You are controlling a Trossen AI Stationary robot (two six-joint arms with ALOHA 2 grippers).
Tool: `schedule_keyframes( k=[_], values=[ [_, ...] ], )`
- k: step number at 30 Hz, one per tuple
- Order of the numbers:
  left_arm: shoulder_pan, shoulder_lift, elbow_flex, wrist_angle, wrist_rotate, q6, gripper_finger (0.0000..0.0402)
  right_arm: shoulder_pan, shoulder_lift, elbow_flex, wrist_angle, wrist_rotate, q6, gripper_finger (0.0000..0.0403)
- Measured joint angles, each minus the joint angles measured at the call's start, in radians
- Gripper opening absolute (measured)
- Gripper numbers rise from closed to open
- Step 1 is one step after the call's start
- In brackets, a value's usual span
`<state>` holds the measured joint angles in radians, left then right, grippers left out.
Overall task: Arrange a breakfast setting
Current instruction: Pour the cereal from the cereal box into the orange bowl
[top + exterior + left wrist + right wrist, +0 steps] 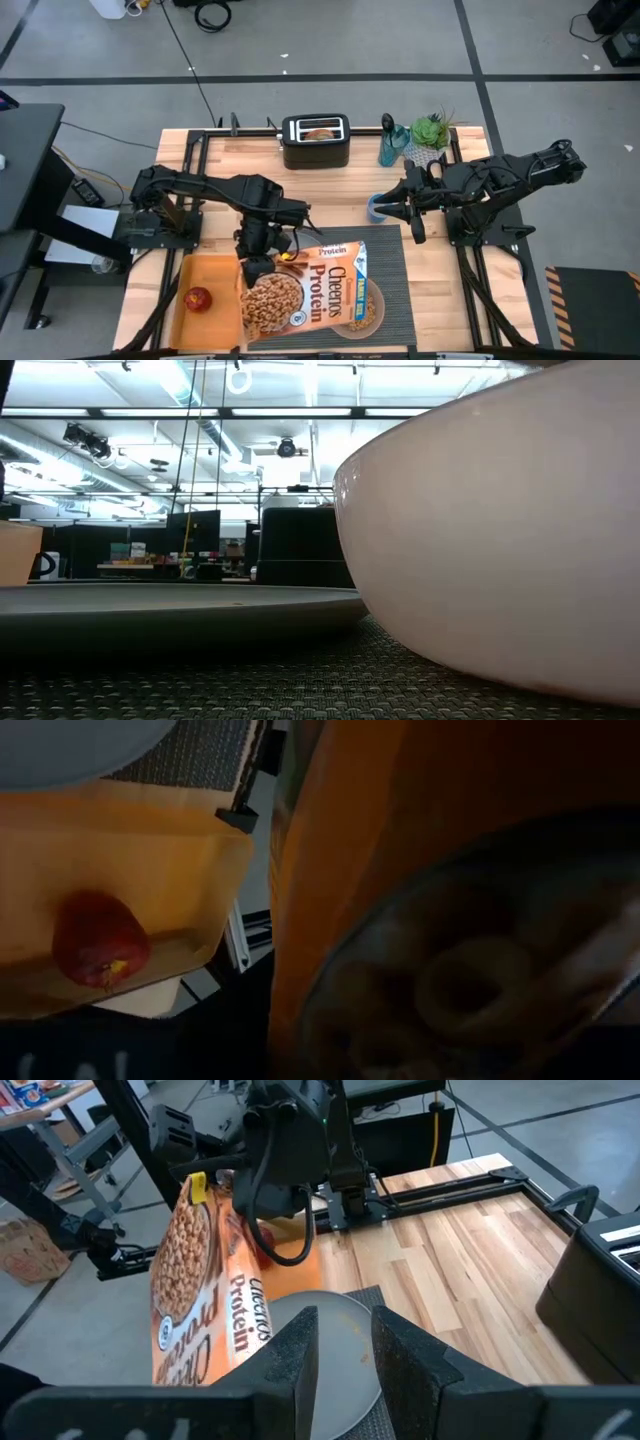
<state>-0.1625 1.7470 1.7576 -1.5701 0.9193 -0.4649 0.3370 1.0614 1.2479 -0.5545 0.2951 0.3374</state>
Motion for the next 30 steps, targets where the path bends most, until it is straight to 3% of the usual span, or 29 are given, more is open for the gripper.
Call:
schedule_keyframes(
  k=[8, 22, 30],
  values=[
    [0.004, 0.000, -0.042, -0.005, 0.005, 0.002, 0.0176, 0.002, 0.021, 0.000, 0.054, -0.037, 0.007, 0.0103],
    [0.010, 0.000, -0.054, -0.001, 0.037, 0.019, 0.0176, 0.027, 0.287, -0.001, 0.247, -0.260, 0.030, 0.0103],
    [0.014, 0.000, -0.054, -0.001, 0.071, 0.005, 0.0176, 0.032, 0.395, -0.001, 0.244, -0.235, 0.025, 0.0103]
  ],
)
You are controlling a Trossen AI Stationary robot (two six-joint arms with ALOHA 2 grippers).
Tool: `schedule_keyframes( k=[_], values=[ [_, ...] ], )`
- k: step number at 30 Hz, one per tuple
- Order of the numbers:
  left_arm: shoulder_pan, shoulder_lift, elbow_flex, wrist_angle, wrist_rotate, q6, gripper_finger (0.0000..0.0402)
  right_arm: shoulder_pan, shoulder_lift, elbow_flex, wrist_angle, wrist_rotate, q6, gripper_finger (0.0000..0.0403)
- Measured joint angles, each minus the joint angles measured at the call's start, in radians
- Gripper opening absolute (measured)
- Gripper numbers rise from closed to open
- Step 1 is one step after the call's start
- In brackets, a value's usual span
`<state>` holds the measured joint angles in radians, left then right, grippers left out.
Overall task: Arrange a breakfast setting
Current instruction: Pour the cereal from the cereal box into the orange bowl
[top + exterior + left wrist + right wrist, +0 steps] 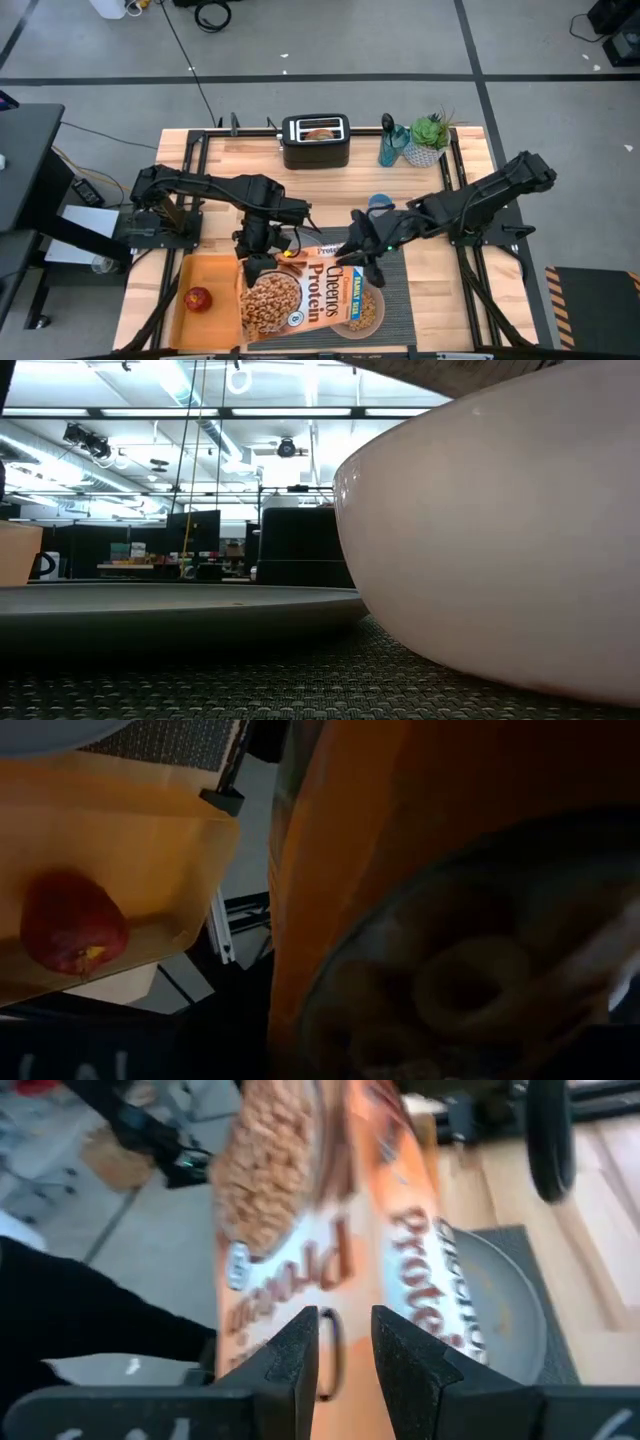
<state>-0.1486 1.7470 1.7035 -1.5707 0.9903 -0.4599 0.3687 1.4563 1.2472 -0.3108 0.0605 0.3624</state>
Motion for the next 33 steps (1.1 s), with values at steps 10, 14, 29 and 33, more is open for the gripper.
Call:
schedule_keyframes(
  k=[10, 14, 29, 33],
  values=[
    [-0.001, 0.000, 0.000, 0.000, 0.001, 0.001, 0.0176, 0.007, -0.021, 0.011, 0.047, 0.034, -0.008, 0.0103],
    [-0.002, 0.000, 0.000, -0.001, 0.001, 0.003, 0.0176, 0.015, -0.012, -0.013, -0.085, 0.149, -0.050, 0.0103],
    [-0.002, 0.000, -0.001, 0.001, -0.009, 0.014, 0.0176, -0.049, -0.006, -0.008, -0.133, 0.106, 0.054, 0.0063],
    [-0.003, 0.000, -0.001, 0.000, -0.010, 0.020, 0.0176, -0.044, 0.006, -0.008, -0.159, 0.010, 0.040, 0.0050]
  ],
)
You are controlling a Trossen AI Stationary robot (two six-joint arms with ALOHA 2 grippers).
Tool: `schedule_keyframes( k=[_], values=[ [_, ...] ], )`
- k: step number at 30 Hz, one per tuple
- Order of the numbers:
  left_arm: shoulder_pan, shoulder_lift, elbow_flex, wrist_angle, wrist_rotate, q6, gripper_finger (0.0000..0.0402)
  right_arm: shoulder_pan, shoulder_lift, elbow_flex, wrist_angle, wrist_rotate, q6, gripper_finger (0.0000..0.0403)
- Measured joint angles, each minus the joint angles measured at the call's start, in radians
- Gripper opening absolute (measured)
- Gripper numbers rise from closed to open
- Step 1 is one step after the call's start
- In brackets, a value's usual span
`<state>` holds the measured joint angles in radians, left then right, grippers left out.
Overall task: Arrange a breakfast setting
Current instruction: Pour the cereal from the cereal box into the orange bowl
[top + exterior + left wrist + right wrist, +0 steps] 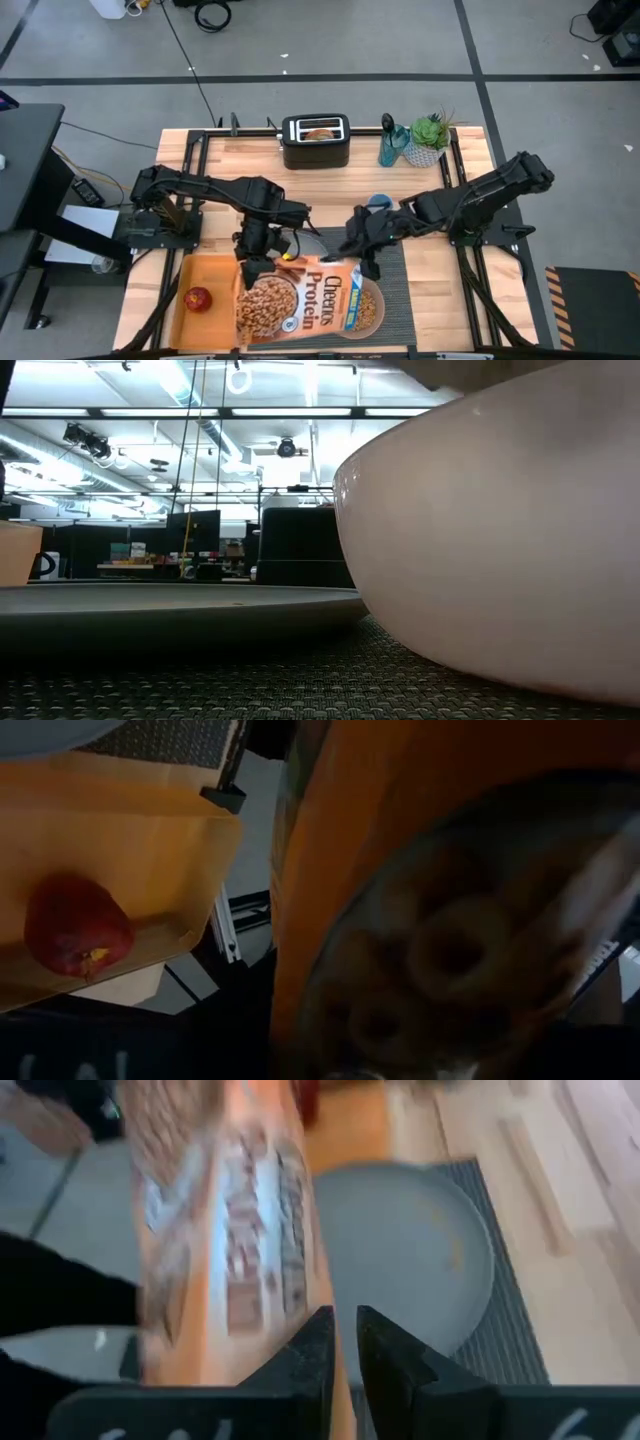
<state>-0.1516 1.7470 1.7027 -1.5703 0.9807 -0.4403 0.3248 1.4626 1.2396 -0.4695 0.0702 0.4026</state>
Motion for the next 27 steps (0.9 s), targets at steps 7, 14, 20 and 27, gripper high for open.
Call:
schedule_keyframes(
  k=[7, 14, 20, 27],
  values=[
    [0.004, 0.000, 0.000, 0.000, -0.003, 0.000, 0.0175, 0.000, -0.030, 0.000, 0.036, 0.146, 0.037, 0.0027],
    [0.003, 0.000, 0.000, 0.000, -0.002, 0.004, 0.0175, -0.005, -0.021, 0.000, -0.053, 0.057, 0.040, 0.0011],
    [0.006, 0.000, 0.000, 0.000, -0.010, 0.007, 0.0175, -0.004, -0.022, 0.001, 0.119, 0.040, 0.015, 0.0012],
    [0.014, 0.000, 0.000, 0.000, -0.014, -0.005, 0.0175, -0.013, -0.057, 0.000, -0.025, 0.167, 0.080, 0.0011]
  ],
)
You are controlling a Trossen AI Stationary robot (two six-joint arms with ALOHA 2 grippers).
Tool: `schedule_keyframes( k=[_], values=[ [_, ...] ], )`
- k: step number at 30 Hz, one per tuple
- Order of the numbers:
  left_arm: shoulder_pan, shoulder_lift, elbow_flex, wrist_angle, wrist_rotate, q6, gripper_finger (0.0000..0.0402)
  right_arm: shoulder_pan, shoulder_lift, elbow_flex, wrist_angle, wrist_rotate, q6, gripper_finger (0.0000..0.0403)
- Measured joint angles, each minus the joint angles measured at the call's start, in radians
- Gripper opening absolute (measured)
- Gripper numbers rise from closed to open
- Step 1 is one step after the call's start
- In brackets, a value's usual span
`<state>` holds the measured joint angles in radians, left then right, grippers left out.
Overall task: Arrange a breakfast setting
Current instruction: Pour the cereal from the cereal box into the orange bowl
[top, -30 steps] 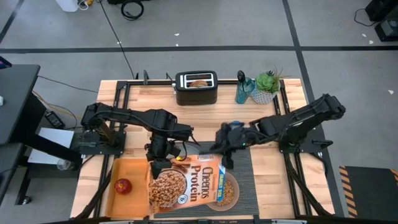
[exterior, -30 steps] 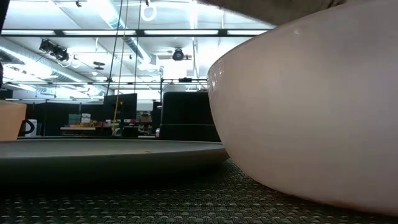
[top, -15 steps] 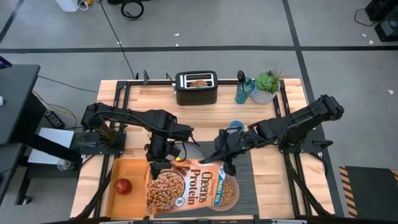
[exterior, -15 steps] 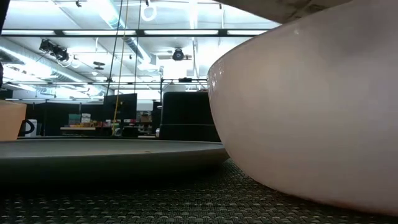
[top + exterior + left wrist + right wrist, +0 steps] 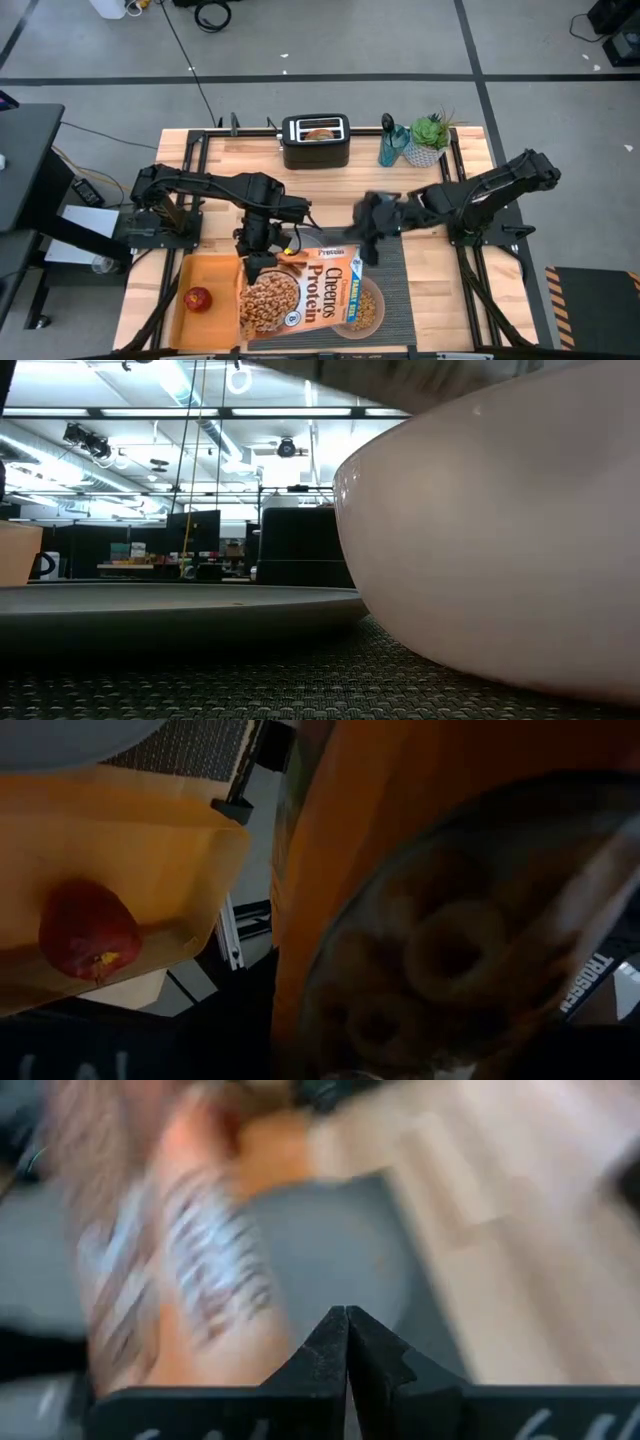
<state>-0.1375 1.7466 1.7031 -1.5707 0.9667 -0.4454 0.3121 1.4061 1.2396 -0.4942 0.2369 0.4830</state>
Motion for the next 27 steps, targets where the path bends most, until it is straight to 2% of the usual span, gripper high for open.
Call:
schedule_keyframes(
  k=[1, 3, 5, 6, 8, 10, 14, 16, 27],
  values=[
    [0.000, 0.000, 0.000, 0.000, -0.001, 0.000, 0.0175, -0.002, 0.001, 0.000, 0.050, -0.013, -0.005, 0.0010],
    [0.000, 0.000, 0.000, 0.000, -0.002, 0.009, 0.0175, 0.009, 0.020, 0.001, 0.147, -0.122, -0.045, 0.0009],
    [0.004, 0.000, 0.000, 0.000, -0.011, 0.011, 0.0175, 0.019, 0.033, 0.001, 0.148, -0.182, -0.064, 0.0009],
    [0.005, 0.000, 0.000, 0.000, -0.030, 0.011, 0.0175, 0.020, 0.031, 0.000, 0.110, -0.167, -0.061, 0.0009],
    [0.011, 0.000, -0.005, 0.000, -0.075, 0.002, 0.0175, 0.013, 0.006, 0.000, 0.044, -0.054, -0.026, 0.0010],
    [0.013, 0.000, -0.006, 0.000, -0.066, -0.054, 0.0175, 0.007, -0.020, 0.000, 0.044, 0.018, -0.015, 0.0011],
    [0.002, 0.000, -0.011, 0.001, -0.119, 0.008, 0.0175, 0.011, -0.031, 0.001, 0.105, -0.006, -0.084, 0.0012],
    [0.013, 0.008, -0.015, 0.007, -0.079, -0.016, 0.0175, 0.006, -0.032, 0.001, 0.110, -0.003, -0.094, 0.0012],
    [0.019, 0.013, 0.004, -0.001, -0.024, -0.018, 0.0175, 0.005, -0.034, 0.001, 0.111, -0.002, -0.066, 0.0012]
  ],
)
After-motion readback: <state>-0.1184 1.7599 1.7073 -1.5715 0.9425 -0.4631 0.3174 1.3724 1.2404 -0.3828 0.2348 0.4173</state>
